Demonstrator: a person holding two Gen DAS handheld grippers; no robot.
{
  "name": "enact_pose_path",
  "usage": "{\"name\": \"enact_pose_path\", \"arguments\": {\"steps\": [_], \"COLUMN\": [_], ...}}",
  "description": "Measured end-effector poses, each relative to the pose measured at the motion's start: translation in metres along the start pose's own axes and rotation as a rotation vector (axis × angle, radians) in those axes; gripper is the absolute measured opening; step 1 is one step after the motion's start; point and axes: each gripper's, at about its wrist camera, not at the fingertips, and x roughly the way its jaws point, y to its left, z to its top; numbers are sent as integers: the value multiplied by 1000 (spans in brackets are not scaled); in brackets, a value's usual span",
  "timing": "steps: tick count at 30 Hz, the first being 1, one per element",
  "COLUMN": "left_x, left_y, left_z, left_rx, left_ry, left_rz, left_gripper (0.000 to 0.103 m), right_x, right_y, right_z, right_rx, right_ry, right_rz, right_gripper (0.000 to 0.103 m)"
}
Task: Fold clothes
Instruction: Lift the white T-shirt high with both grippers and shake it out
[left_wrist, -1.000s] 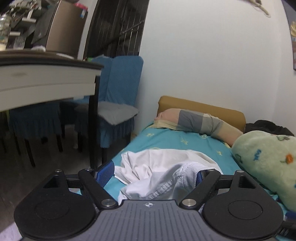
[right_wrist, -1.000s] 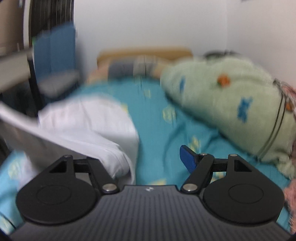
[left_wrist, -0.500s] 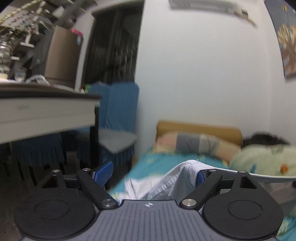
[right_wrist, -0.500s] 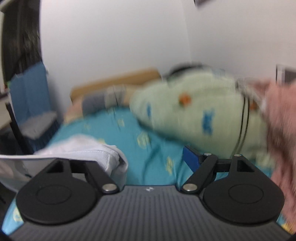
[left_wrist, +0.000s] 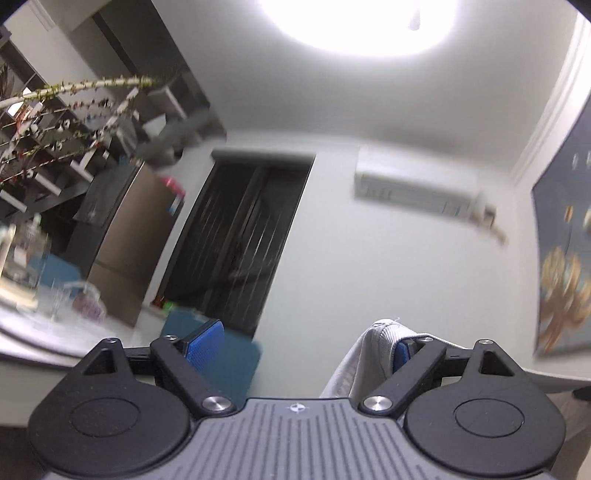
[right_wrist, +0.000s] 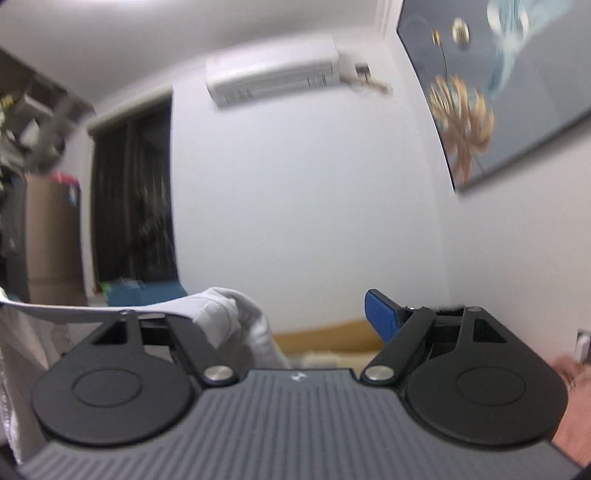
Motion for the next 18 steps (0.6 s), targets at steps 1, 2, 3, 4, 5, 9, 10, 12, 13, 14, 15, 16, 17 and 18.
{"name": "enact_pose_path", "arguments": {"steps": [1, 2, 3, 4, 5, 9, 10, 12, 13, 14, 15, 16, 17, 18], "left_x": [-7, -13, -19, -25, -28, -24, -16, 10, 31, 52, 72, 92, 115, 138], "left_y": [-4, -10, -15, -20, -24, -35, -37, -39, -36, -33, -31, -28, -23, -18], "left_z": [22, 41, 58, 74, 86, 106, 106, 83, 63, 43, 17, -9, -36, -63], "left_rx": [-14, -20, -24, -28, -26, -11, -8, -4, 4, 13, 20, 27, 35, 44], "left_ry": [-7, -6, -2, 1, 5, 61, 90, 151, 179, 208, 236, 265, 294, 323], "left_rz": [-16, -28, -37, -46, -53, -72, -72, -64, -51, -39, -27, -16, -7, 1], "left_gripper": [92, 92, 93, 93, 94, 98, 98, 98, 98, 98, 98, 98, 99, 99], "right_x": [-11, -22, -33, -42, -49, -44, -30, -3, 11, 25, 38, 56, 78, 101], "right_y": [1, 3, 4, 5, 7, 7, 7, 6, 6, 6, 6, 4, 0, -4], "right_z": [19, 37, 56, 71, 85, 106, 96, 76, 66, 56, 46, 31, 11, -8], "right_rx": [7, 13, 20, 18, 9, -34, -52, -87, -105, -122, -140, -151, -160, -172], "right_ry": [-17, -35, -52, -67, -81, -86, -66, -25, -5, 15, 36, 66, 103, 138], "right_rz": [3, 7, 10, 10, 7, -25, -36, -58, -69, -80, -91, -96, -99, -103], "right_gripper": [79, 79, 80, 80, 80, 81, 81, 82, 82, 82, 82, 81, 81, 80]}}
